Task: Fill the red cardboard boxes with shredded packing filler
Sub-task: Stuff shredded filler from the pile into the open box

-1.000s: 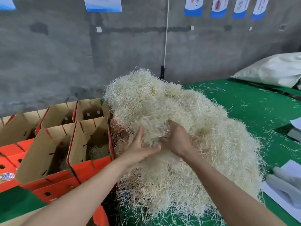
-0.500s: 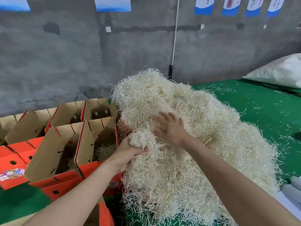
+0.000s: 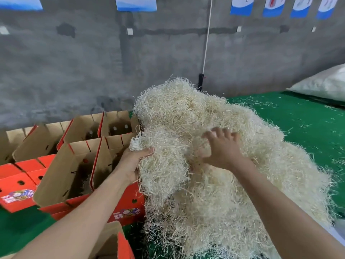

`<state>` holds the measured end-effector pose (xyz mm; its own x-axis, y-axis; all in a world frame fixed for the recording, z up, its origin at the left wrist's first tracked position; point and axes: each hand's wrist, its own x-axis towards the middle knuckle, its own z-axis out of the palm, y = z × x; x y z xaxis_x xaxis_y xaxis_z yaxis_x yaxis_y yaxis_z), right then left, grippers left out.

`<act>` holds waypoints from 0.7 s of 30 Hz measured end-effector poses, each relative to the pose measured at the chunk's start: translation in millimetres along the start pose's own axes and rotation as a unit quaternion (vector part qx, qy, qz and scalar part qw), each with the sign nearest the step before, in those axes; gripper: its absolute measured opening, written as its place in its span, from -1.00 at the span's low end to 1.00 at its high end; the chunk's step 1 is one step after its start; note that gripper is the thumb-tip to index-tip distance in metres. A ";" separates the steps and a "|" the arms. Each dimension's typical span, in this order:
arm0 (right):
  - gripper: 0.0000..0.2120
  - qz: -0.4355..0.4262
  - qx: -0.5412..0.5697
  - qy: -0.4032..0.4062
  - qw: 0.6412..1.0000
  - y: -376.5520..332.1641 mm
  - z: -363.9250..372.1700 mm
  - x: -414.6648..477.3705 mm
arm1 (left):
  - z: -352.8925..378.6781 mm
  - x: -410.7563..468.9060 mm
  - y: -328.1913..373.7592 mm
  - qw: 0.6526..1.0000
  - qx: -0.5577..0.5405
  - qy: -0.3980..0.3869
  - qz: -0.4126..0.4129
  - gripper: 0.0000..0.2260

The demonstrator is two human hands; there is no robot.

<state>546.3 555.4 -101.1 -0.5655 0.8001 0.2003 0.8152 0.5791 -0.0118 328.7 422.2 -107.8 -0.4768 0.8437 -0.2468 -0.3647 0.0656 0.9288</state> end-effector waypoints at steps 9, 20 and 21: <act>-0.77 -0.010 0.367 -0.102 0.924 -72.2 28.9 6.2 | 8.6 8.9 -2.2 0.984 -0.142 -0.103 -0.004 -0.90; -0.49 0.046 0.358 -0.127 0.924 -10.3 75.7 0.0 | -3.5 26.0 13.7 0.982 -0.162 -0.065 0.074 -0.78; -0.45 0.033 0.374 -0.141 0.916 -7.7 70.7 -1.1 | -3.5 27.4 14.2 0.981 -0.171 -0.064 0.066 -0.78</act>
<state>531.7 561.1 -170.5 -0.6134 0.7851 -0.0854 0.5945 0.3878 -0.7044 307.6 444.5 -102.3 -0.4423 0.8939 -0.0730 -0.5638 -0.2139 0.7978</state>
